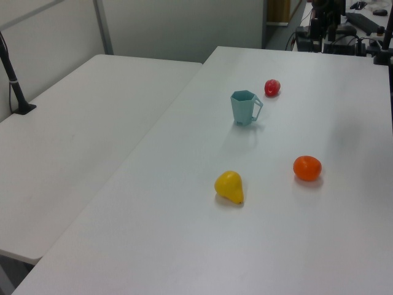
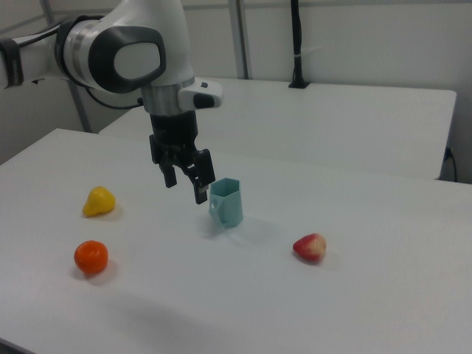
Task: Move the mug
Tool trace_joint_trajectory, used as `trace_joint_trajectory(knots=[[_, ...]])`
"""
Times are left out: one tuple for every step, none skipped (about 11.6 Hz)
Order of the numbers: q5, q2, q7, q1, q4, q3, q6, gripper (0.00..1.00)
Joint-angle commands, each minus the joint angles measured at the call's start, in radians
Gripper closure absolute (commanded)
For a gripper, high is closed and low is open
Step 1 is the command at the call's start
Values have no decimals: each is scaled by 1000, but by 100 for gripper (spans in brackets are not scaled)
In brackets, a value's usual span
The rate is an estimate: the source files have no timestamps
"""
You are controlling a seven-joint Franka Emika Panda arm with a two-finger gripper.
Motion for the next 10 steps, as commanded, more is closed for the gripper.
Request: trace_joint_trajectory(knots=[[-5, -20, -21, 3, 5, -12, -10, 0], [-5, -20, -21, 3, 5, -12, -10, 0], [-4, -20, -21, 3, 5, -12, -10, 0], [-2, -20, -21, 3, 5, -12, -10, 0], [-2, -18, -21, 3, 5, -12, -8, 0], [1, -14, -21, 3, 6, -12, -7, 0], [3, -7, -21, 4, 13, -10, -3, 0], [3, -4, -22, 7, 14, -12, 0, 0], [3, 6, -35, 9, 14, -10, 3, 0], [4, 19, -42, 12, 29, -12, 1, 0]])
